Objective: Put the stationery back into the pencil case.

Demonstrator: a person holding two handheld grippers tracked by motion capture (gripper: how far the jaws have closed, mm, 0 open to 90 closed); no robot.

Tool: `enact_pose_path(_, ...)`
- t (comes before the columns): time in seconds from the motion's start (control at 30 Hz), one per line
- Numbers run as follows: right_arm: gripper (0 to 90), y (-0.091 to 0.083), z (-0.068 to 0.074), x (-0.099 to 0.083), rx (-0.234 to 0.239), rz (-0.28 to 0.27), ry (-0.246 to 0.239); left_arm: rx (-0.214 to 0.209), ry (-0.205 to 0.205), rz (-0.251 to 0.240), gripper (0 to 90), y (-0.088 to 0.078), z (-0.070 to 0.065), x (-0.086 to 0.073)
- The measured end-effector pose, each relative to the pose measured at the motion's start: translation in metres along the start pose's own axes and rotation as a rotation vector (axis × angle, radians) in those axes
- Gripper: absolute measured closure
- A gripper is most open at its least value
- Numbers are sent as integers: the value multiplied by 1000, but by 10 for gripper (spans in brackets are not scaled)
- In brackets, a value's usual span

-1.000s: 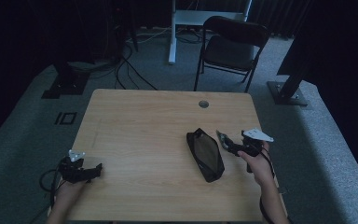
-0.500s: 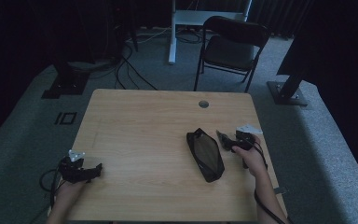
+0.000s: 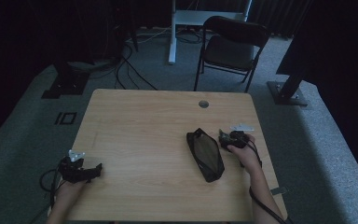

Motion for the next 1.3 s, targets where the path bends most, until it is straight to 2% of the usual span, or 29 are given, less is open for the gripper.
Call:
enact_pose_path(0.13, 366, 1, 1, -1, 4, 15, 14, 0, 0, 0, 5, 0, 0, 0)
enact_pose_path(0.33, 482, -1, 1, -1, -9, 29, 38, 0, 0, 0, 5, 0, 0, 0)
enact_pose_path(0.5, 493, -2, 4, -1, -38, 46, 55, 0, 0, 0, 5, 0, 0, 0)
enact_pose_path(0.63, 498, -3, 5, 0, -18, 36, 72, 0, 0, 0, 5, 0, 0, 0)
enact_pose_path(0.73, 500, -6, 1, -1, -38, 39, 77, 0, 0, 0, 5, 0, 0, 0)
enact_pose_path(0.8, 501, -8, 0, -2, -34, 47, 68, 0, 0, 0, 5, 0, 0, 0)
enact_pose_path(0.97, 502, -17, -1, 0, -24, 44, 70, 0, 0, 0, 5, 0, 0, 0)
enact_pose_path(1.17, 503, -30, 0, 7, -22, 13, 72, 0, 0, 0, 5, 0, 0, 0)
enact_pose_path(1.3, 504, -38, 1, 11, -15, 9, 88, 0, 0, 0, 5, 0, 0, 0)
Point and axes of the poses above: each handheld gripper's, and its own axes: y roughly forward along the jaws, x roughly out of its top, z roughly to its left, the point moved 9 cm from there along y, roughly forward along the jaws, and after that the axes turned 1 degree about y, right-handed, at the moved point
